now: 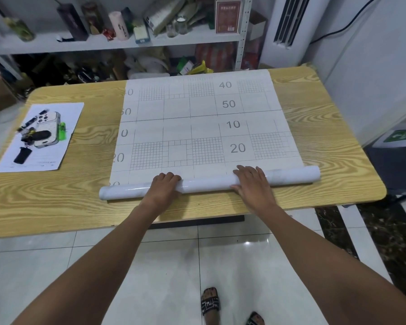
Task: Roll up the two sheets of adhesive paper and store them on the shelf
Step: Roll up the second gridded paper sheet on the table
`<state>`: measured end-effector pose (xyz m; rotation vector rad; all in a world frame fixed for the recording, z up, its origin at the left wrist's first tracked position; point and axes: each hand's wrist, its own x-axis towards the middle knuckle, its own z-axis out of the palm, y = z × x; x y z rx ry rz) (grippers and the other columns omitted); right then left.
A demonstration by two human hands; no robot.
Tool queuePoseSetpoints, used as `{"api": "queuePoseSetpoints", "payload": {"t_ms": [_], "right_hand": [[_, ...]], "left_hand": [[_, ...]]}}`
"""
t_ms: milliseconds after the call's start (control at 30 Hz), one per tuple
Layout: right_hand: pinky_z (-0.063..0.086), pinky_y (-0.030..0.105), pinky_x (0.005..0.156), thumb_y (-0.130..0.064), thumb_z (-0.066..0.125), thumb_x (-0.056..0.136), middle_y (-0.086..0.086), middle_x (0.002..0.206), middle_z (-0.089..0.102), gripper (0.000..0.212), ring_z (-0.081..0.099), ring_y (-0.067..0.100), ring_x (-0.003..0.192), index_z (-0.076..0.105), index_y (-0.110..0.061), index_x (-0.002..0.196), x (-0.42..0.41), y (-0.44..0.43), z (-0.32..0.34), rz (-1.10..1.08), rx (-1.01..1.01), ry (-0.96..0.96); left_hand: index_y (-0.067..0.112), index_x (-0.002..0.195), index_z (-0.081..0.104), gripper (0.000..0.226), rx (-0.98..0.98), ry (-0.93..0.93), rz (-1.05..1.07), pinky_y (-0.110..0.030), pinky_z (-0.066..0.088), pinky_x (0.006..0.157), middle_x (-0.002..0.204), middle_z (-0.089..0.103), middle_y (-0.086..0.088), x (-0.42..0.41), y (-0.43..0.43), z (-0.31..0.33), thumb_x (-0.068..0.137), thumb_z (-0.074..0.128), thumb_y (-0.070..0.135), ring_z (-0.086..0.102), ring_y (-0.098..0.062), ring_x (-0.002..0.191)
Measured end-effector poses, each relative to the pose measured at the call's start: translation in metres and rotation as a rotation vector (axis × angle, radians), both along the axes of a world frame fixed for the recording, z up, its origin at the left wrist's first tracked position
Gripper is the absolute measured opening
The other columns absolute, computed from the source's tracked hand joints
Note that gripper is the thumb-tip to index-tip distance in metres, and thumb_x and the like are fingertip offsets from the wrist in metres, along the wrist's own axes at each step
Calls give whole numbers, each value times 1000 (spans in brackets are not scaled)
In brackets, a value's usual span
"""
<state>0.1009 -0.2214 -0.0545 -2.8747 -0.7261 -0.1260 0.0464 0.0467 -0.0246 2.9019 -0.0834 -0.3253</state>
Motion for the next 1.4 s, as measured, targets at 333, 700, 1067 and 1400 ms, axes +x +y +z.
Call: {"api": "queuePoseSetpoints", "payload": {"t_ms": [333,700,1067,1400], "right_hand": [[42,44,96,-40,77,70,10,115,61,67,58,30,100,56,-8,125,0,0,5,9,-55,-12],[36,43,104,-31,79,71,8,104,60,53,57,27,96,58,-5,111,-1,4,3,-4,52,89],[46,41,85,-35,77,72,13,105,61,47,56,32,94,63,-5,105,-2,4,4,-24,-42,13],[48,41,79,-35,76,74,12,93,62,48,57,29,83,60,-4,107,-6,2,2,6,-33,-13]], "left_hand": [[6,132,43,45,77,-60,-48,-35,27,90,121,42,-15,-2,2,-4,91,52,23,37,-31,108],[15,136,35,42,45,-5,9,-32,23,98,131,45,-6,1,9,-7,96,45,22,38,-26,119],[8,127,44,52,-89,-4,34,-37,44,87,134,32,-16,-9,6,0,82,67,16,50,-33,108],[7,121,45,40,-131,24,93,-30,40,84,120,41,-13,-9,3,1,83,50,-4,48,-27,99]]}}
